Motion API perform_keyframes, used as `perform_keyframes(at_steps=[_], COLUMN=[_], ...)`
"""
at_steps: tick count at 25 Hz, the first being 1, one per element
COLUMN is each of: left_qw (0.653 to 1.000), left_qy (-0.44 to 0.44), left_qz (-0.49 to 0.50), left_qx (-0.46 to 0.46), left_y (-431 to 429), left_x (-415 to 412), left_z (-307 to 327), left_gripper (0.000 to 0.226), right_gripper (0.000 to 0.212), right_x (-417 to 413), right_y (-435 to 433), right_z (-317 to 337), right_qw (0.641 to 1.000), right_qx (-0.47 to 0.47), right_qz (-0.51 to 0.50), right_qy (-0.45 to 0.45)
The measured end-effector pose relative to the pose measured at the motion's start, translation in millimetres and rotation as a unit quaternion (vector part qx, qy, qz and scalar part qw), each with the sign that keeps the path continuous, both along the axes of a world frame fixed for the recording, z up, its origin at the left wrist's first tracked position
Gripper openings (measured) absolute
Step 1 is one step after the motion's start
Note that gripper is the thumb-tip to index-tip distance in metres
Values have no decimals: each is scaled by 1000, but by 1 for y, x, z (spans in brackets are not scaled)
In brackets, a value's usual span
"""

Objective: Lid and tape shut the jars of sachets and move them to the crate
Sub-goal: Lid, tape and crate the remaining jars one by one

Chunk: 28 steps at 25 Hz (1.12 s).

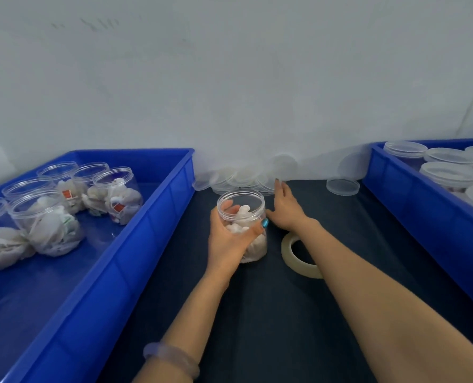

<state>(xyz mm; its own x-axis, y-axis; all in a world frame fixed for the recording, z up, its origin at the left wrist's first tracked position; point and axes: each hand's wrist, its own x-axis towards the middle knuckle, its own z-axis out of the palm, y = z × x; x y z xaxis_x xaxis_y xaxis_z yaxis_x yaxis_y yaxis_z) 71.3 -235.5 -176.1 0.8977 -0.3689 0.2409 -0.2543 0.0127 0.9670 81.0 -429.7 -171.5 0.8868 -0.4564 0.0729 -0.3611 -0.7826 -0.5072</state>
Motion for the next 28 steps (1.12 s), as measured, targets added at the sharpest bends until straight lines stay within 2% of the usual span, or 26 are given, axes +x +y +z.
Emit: perform_keyframes(at_steps=[2, 5, 11, 15, 17, 19, 22, 23, 25, 26, 28], left_qw=[1000, 1000, 1000, 999, 999, 999, 999, 999, 997, 997, 995], left_qy=[3, 11, 0, 4, 8, 9, 12, 14, 17, 17, 16], left_qz=[3, -2, -13, -22, -27, -31, -40, -48, -68, -78, -94], left_qx=[2, 1, -18, -28, -29, -27, -16, -14, -11, -10, -5], left_y=[-1, -3, -1, -1, -1, 0, 2, 3, 6, 7, 8], left_x=[0, 1, -2, -3, -4, -5, -6, -7, -11, -13, -15], left_z=[0, -1, 1, 4, 4, 5, 6, 6, 6, 7, 6], left_gripper=[77, 78, 81, 93, 94, 94, 93, 92, 88, 87, 85], right_gripper=[87, 74, 67, 49, 35, 27, 34, 43, 64, 63, 55], right_x=[14, 26, 20, -3, -19, -37, -54, -54, -53, -50, -46], right_y=[-6, -6, 6, 30, 37, 38, 31, 28, 24, 23, 17], right_z=[0, -3, -3, 0, -2, 0, 3, 1, -2, -5, -12], right_qw=[998, 987, 984, 962, 956, 962, 967, 977, 994, 994, 997], right_qx=[-45, -112, -158, -266, -291, -271, -236, -191, -92, -74, -50], right_qz=[1, 24, 4, 17, 26, -6, -42, -22, 55, 81, 57], right_qy=[51, 111, 87, 55, 35, -20, -92, -90, -18, 5, -16])
